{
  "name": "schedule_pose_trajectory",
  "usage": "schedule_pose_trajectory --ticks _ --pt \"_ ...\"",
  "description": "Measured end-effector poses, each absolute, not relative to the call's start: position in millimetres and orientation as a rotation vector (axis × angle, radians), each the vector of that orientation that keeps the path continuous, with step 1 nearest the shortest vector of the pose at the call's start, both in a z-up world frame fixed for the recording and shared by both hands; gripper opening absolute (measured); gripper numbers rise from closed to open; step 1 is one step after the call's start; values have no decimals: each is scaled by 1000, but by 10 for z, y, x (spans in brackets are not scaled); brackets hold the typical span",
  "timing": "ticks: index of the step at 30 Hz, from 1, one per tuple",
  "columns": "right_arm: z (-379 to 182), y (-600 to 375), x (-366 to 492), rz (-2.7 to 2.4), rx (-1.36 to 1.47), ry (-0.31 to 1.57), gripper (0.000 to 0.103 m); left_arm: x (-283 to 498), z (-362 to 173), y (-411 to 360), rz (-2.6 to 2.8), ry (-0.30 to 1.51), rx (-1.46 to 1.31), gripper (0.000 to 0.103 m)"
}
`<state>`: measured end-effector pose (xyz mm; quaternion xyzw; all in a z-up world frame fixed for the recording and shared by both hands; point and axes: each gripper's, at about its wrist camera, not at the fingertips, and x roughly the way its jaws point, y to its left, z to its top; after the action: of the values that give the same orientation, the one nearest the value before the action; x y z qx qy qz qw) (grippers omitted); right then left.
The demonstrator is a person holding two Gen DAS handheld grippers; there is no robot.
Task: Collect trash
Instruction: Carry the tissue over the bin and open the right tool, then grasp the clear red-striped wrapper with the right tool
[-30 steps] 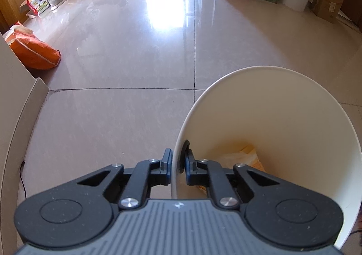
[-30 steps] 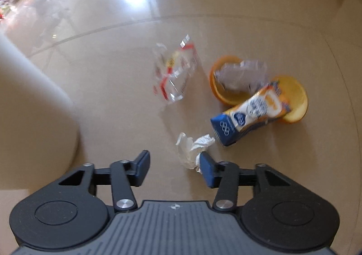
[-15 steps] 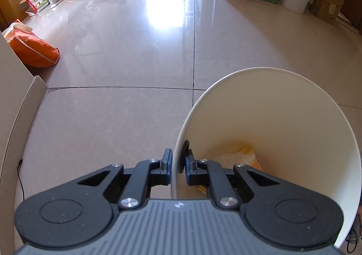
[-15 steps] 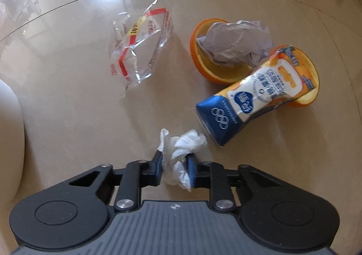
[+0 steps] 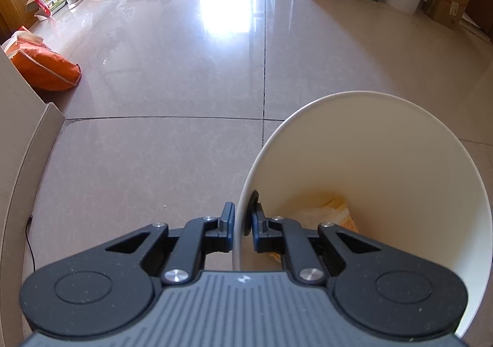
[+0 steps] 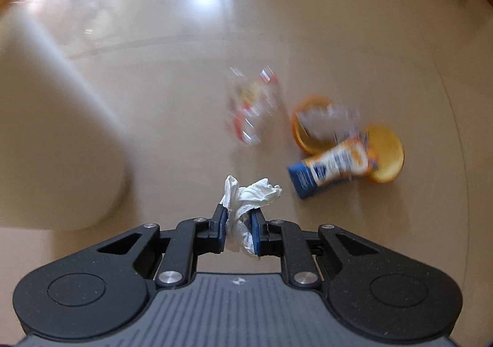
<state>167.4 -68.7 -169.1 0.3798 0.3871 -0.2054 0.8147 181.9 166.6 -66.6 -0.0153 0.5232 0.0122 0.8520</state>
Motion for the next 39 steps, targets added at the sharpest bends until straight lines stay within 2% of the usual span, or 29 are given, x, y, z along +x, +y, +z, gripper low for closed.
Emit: schedule_pose_trajectory --ticks 9,13,17,18,19,20,22,31,35,39 --pt "-171 -632 1685 -386 702 581 20 1849 -652 1645 28 1106 -36 10" --pt "127 -601 1973 -346 701 530 20 1868 -644 1645 26 1122 -49 10" --pt "155 -590 2326 -353 731 523 23 1880 -630 1653 22 1132 -52 10" --pt "149 -572 2386 -352 720 527 25 1879 -630 1654 23 1130 -53 10" --pt "242 -519 2414 -413 733 507 35 1880 -628 1658 25 1130 -53 10" --pt "241 -509 2442 -439 735 497 52 1873 -631 1659 24 1128 -52 10" --pt "207 -503 2431 -474 741 466 69 1869 -640 1670 28 1127 -47 10" --pt "-10 -627 2089 -669 831 392 87 1817 -644 1629 38 1118 -23 10" --pt "-201 -759 1873 -814 880 360 99 1811 -641 1631 43 1117 -25 10" --pt "-554 -999 1734 -918 957 367 103 1810 -639 1598 48 1115 -15 10"
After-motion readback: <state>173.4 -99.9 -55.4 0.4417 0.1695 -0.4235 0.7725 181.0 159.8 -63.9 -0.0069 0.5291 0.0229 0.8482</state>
